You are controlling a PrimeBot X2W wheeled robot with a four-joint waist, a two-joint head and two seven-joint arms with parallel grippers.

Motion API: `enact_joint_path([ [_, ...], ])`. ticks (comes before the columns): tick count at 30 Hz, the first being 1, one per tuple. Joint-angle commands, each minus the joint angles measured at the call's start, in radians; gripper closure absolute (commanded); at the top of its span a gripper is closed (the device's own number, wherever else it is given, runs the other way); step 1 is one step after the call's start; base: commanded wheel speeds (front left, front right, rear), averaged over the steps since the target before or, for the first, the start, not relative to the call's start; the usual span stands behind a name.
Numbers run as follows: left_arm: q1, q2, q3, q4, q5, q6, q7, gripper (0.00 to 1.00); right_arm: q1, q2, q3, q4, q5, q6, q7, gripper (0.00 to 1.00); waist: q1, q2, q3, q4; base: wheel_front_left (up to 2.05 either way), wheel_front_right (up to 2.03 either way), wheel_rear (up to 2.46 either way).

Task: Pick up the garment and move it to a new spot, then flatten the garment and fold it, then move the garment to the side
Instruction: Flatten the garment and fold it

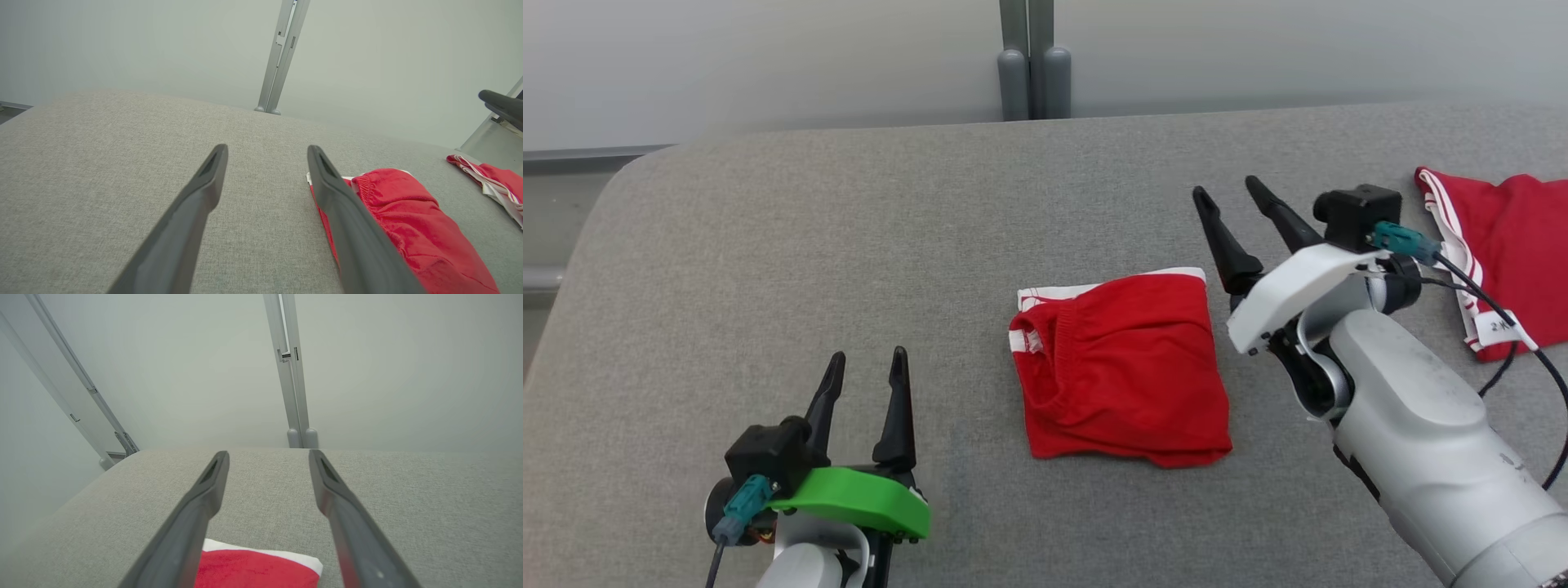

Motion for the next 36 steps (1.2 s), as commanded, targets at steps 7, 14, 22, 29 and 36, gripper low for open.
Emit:
enact_joint_path([
  [7, 0.013, -0.003, 0.049, -0.032, 0.041, 0.013, -0.004, 0.0, 0.23, 0.014, -0.275, -0.201, -0.233, 0.0, -0.022, 0.0, 0.0, -0.0001, -0.016, -0.043, 0.0, 0.0, 0.0],
  [14, 0.069, -0.022, 0.097, -0.052, 0.086, -0.001, -0.004, 0.0, 0.476, 0.118, -0.461, -0.437, -0.393, 0.0, -0.022, 0.0, 0.0, -0.0001, -0.032, -0.052, 0.0, 0.0, 0.0],
  [22, 0.131, -0.042, 0.132, -0.042, 0.139, -0.019, -0.004, 0.0, 0.613, 0.155, -0.495, -0.539, -0.448, 0.0, -0.022, 0.0, 0.0, -0.0001, -0.06, -0.043, 0.0, 0.0, 0.0],
  [29, 0.165, -0.063, 0.16, -0.041, 0.161, -0.029, -0.004, 0.0, 0.652, 0.158, -0.484, -0.555, -0.423, 0.0, -0.022, 0.0, 0.0, -0.0001, -0.083, -0.036, 0.0, 0.0, 0.0],
  [36, 0.178, -0.075, 0.181, -0.041, 0.179, -0.045, -0.004, 0.0, 0.663, 0.159, -0.477, -0.542, -0.427, 0.0, -0.022, 0.0, 0.0, -0.0001, -0.095, -0.032, 0.0, 0.0, 0.0],
])
